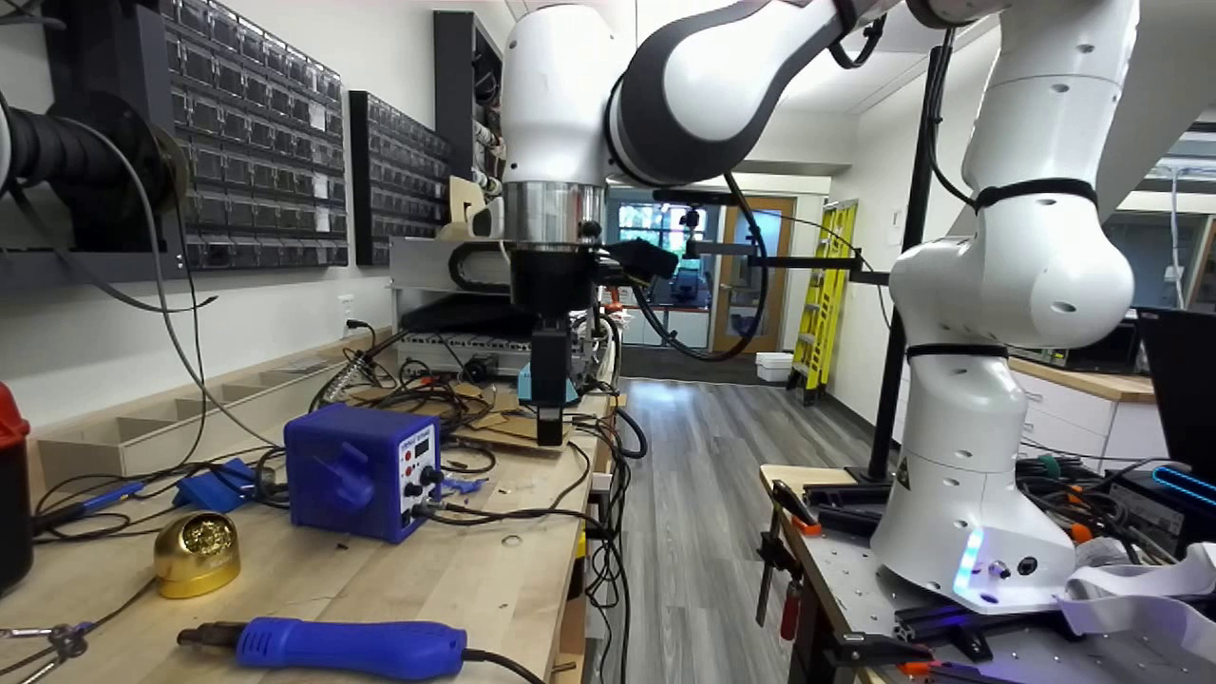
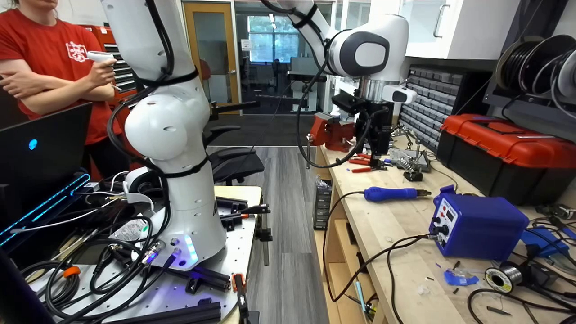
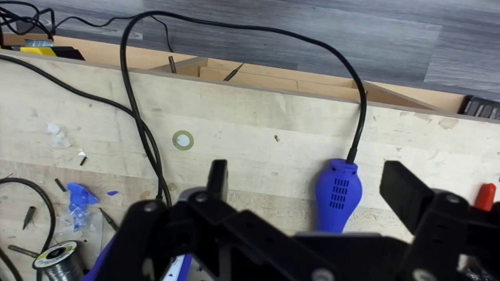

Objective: Place the blue handle on the holder

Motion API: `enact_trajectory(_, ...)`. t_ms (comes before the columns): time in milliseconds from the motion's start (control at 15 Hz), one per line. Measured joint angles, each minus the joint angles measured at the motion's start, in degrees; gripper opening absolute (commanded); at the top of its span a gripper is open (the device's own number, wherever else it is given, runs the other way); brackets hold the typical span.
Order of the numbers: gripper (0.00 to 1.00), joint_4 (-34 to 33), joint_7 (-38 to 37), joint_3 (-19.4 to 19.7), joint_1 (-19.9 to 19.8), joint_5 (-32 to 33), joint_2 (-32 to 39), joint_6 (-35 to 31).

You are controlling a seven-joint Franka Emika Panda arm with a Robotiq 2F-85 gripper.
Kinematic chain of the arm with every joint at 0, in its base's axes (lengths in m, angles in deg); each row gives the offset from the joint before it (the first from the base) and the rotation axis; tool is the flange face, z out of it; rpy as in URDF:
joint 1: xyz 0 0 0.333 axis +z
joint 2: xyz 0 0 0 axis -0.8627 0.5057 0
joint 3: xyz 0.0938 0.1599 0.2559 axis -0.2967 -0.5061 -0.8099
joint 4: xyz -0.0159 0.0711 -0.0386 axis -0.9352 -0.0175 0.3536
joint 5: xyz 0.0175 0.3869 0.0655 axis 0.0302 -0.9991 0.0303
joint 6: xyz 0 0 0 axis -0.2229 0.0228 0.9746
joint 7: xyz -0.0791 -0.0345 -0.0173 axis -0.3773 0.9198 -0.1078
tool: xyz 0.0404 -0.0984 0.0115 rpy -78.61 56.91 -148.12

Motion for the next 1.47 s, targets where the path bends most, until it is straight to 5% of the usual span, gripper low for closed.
enact_trajectory(867,1.00,-5.8,-4.2,-0.6,2.8,-0.7,12.5,-7.0)
enact_trajectory(1467,1.00,-7.5,-4.9,-0.6,3.4,-1.3,14.7,-7.5)
